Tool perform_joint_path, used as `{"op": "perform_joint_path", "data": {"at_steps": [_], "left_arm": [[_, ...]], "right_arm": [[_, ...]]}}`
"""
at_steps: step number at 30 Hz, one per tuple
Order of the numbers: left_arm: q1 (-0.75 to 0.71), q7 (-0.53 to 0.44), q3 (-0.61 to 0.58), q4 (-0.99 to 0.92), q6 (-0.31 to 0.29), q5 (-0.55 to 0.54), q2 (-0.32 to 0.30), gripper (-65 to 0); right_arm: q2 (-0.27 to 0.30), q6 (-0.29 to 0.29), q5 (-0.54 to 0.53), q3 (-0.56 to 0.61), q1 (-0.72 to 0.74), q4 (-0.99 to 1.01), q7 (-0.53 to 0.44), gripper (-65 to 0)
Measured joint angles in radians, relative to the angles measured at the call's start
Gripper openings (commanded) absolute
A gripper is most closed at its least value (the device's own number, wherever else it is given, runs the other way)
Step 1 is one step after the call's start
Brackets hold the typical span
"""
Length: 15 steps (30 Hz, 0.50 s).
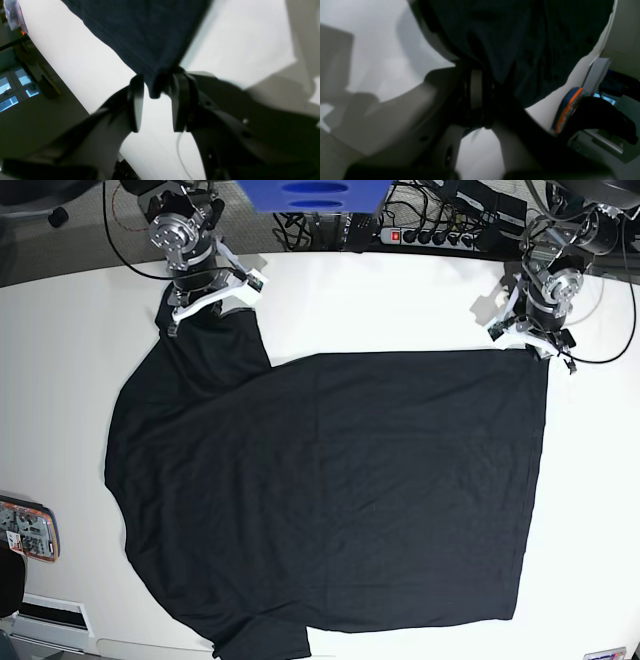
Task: Fold the T-shirt properly
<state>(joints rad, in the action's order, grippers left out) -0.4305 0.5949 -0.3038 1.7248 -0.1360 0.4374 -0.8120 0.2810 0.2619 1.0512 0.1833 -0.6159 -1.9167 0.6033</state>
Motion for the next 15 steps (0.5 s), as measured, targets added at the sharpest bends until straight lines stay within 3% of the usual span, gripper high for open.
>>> {"op": "perform_joint_path", "data": {"at_steps": [4,12,15], "left_arm": [[0.048,-0.001,-0.003,-0.002,-0.101,-0.01,0.0,-42.8],[0.117,-0.007,-0.055,-0.079,-0.09,0.013,0.0,-43.2],[0.118,-0.014,-0.091,-0.107,-0.061,0.043,0.0,-47.4]], "right_arm": [[0.0,0.0,0.0,0.0,0.001,0.0,-0.002,-65.0],[-0.002,0.0,0.0,0.0,0.0,0.0,-0.001,-65.0],[-0.001,0.0,0.0,0.001,0.0,0.0,-0.004,-65.0]]}}
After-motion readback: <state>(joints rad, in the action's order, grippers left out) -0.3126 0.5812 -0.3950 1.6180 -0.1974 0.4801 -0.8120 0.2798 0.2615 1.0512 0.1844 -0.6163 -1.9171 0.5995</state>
